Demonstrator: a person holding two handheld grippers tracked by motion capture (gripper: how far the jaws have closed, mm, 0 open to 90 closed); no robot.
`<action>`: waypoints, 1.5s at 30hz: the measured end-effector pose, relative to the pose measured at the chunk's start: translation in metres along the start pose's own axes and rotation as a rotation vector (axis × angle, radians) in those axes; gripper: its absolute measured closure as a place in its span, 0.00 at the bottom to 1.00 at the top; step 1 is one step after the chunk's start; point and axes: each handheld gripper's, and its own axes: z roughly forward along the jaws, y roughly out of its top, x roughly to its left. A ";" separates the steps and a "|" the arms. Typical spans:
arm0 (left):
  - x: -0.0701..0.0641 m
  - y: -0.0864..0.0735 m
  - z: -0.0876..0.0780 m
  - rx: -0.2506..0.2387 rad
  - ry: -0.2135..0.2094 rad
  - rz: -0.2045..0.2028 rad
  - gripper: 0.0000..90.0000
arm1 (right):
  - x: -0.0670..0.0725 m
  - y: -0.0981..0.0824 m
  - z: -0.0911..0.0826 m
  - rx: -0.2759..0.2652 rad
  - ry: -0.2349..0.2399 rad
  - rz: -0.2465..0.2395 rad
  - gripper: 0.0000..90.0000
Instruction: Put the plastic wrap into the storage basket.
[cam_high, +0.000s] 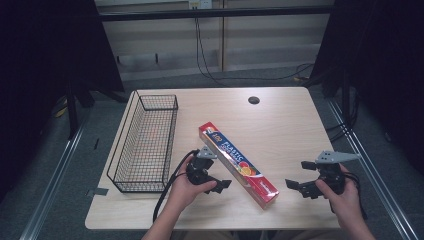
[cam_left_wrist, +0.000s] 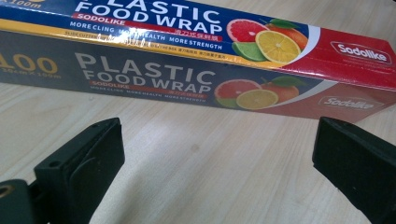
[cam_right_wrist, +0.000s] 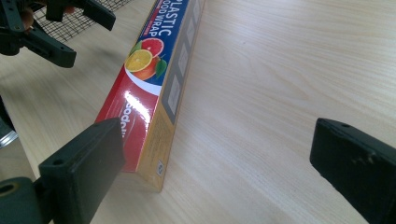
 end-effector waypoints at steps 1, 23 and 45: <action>0.000 0.000 0.000 0.000 0.000 0.000 0.02 | 0.000 0.000 0.000 0.000 0.000 0.000 0.03; 0.002 0.000 -0.004 -0.010 -0.010 -0.013 0.02 | 0.024 0.008 0.014 0.008 -0.032 -0.041 0.03; 0.002 -0.009 -0.005 0.002 -0.012 -0.031 0.02 | 0.054 0.037 0.063 0.053 -0.040 0.006 0.08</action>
